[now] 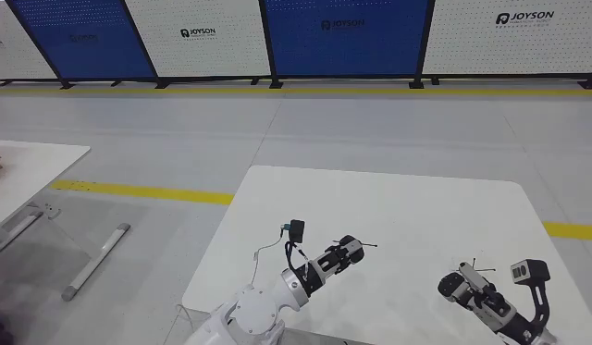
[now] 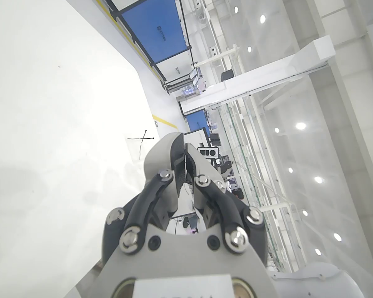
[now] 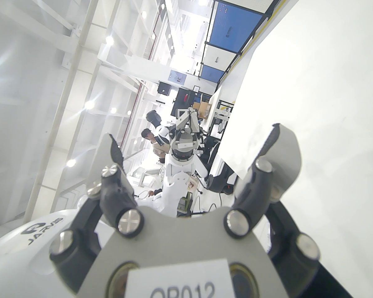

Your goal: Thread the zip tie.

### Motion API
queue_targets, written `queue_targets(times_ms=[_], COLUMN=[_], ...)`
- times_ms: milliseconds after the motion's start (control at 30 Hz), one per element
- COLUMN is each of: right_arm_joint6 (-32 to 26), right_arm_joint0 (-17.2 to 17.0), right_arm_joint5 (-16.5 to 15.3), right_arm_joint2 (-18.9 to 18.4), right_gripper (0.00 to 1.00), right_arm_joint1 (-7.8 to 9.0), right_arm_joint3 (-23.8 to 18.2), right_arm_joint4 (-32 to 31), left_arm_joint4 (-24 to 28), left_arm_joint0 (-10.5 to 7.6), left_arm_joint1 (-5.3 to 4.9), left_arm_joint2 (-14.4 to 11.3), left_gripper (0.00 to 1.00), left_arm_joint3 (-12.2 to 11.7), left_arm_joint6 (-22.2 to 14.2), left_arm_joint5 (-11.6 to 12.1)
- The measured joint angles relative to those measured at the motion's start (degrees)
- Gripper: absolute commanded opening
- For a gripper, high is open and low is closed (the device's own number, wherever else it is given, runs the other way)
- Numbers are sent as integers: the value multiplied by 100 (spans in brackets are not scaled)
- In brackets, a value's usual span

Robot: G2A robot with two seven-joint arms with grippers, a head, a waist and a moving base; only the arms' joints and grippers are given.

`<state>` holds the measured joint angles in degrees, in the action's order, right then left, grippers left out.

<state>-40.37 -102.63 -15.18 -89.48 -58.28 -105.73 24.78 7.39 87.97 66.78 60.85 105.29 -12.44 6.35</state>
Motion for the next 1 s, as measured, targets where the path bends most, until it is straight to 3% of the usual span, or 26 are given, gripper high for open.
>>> queue_targets(times_ms=[167, 400, 533, 900, 1000], right_arm_joint6=[0, 0, 0, 0, 0], right_arm_joint0=[0, 0, 0, 0, 0], right_arm_joint5=[0, 0, 0, 0, 0], right_arm_joint2=[0, 0, 0, 0, 0], right_gripper=[100, 100, 100, 100, 100], right_arm_joint1=[0, 0, 0, 0, 0], right_arm_joint3=[0, 0, 0, 0, 0], right_arm_joint4=[0, 0, 0, 0, 0], left_arm_joint4=[-5, -242, -204, -194, -308], left_arm_joint0=[-3, 290, 434, 446, 314], left_arm_joint1=[4, -34, -54, -56, -35], left_arm_joint2=[-6, 181, 276, 287, 168], left_gripper=[0, 0, 0, 0, 0], left_arm_joint3=[69, 773, 1018, 1030, 823], left_arm_joint6=[35, 261, 249, 243, 238], left_arm_joint5=[28, 432, 536, 521, 289])
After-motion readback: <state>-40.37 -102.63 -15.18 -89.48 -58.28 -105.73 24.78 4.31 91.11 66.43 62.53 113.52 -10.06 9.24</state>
